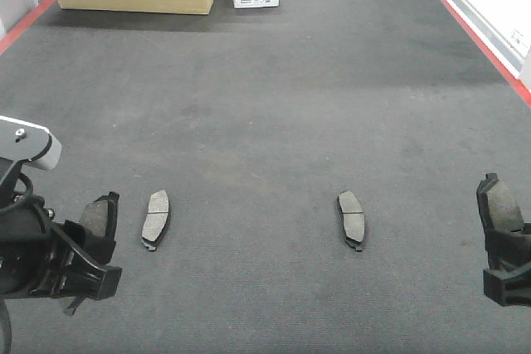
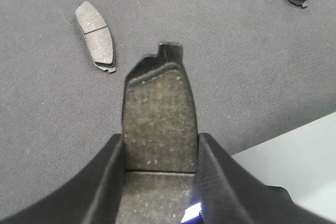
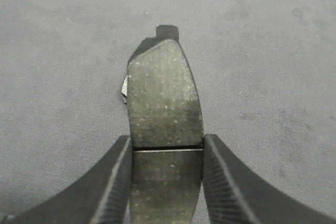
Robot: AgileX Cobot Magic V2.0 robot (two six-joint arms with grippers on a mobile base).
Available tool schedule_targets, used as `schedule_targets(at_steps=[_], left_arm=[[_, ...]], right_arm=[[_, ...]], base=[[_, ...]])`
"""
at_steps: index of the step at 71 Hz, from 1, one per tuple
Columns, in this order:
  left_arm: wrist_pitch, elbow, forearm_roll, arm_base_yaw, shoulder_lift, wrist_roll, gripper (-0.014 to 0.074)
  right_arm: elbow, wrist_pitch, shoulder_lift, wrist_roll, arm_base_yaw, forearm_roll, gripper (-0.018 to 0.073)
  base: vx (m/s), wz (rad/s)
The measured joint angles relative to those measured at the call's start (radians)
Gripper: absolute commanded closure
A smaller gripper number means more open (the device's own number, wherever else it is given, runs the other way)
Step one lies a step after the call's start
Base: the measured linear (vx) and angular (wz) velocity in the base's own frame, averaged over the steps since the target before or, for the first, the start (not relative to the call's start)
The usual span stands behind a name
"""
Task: Move and align brake pads A on conveyor
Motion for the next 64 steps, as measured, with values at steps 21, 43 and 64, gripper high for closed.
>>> schedule_targets(at_steps=[21,43,64], left_arm=[[0.000,0.000,0.000,0.000,0.000,0.000,0.0513],[0.000,0.000,0.000,0.000,0.000,0.000,0.0513],[-0.003,0.000,0.000,0.000,0.000,0.000,0.0513]], right_arm=[[0.000,0.000,0.000,0.000,0.000,0.000,0.0491],[0.000,0.001,0.000,0.000,0.000,0.000,0.0491],[0.000,0.001,0.000,0.000,0.000,0.000,0.0491]], base=[[0.01,-0.01],[0.00,0.00],[0.00,0.00]])
